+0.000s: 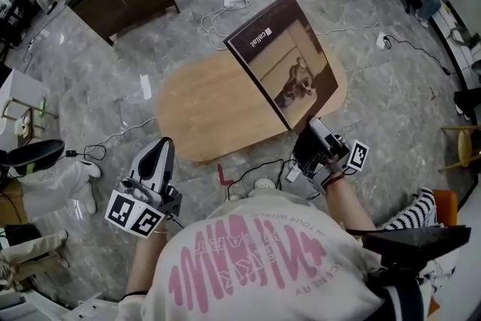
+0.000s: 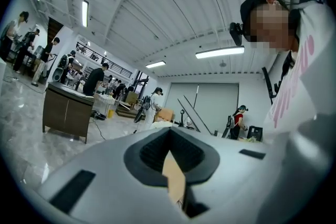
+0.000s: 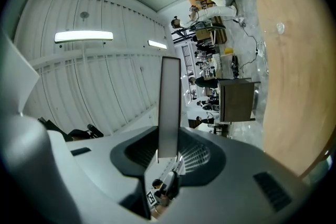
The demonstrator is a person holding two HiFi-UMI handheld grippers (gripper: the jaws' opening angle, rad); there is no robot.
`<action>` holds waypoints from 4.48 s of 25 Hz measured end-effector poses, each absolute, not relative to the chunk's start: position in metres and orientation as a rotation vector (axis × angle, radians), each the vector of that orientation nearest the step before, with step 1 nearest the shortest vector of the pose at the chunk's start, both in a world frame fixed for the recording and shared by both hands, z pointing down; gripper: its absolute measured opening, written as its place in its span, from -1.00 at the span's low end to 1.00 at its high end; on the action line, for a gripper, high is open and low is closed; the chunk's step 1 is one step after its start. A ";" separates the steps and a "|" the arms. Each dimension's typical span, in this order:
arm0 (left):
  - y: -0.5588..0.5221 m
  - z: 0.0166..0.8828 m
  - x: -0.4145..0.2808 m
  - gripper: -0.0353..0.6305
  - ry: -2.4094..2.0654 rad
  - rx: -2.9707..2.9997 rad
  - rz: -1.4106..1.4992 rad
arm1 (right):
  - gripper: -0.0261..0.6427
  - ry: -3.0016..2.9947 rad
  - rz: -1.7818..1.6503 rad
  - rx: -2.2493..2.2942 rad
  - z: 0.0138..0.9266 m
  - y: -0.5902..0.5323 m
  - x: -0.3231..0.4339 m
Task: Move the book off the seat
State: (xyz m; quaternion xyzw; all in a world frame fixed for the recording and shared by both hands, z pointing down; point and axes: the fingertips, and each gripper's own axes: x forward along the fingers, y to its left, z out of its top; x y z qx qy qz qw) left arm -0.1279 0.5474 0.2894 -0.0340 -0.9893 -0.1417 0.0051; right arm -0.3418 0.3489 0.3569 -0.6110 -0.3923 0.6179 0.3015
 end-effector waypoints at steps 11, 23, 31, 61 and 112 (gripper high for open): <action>0.543 0.315 -0.150 -0.88 -3.091 -0.040 -0.416 | -0.52 -1.042 1.637 -1.643 0.395 0.329 -0.335; 0.547 0.358 -0.182 -0.88 -3.059 0.069 -0.420 | -0.52 -1.094 1.681 -1.556 0.464 0.311 -0.327; 0.564 0.402 -0.198 -0.88 -3.048 0.098 -0.420 | -0.52 -1.089 1.689 -1.527 0.515 0.312 -0.321; 0.570 0.526 -0.198 -0.88 -2.882 0.020 -0.489 | -0.52 -1.176 1.598 -1.190 0.712 0.313 -0.322; 0.559 0.272 -0.127 -0.88 -3.082 0.002 -0.529 | -0.80 -1.707 1.138 -1.006 0.501 0.324 -0.390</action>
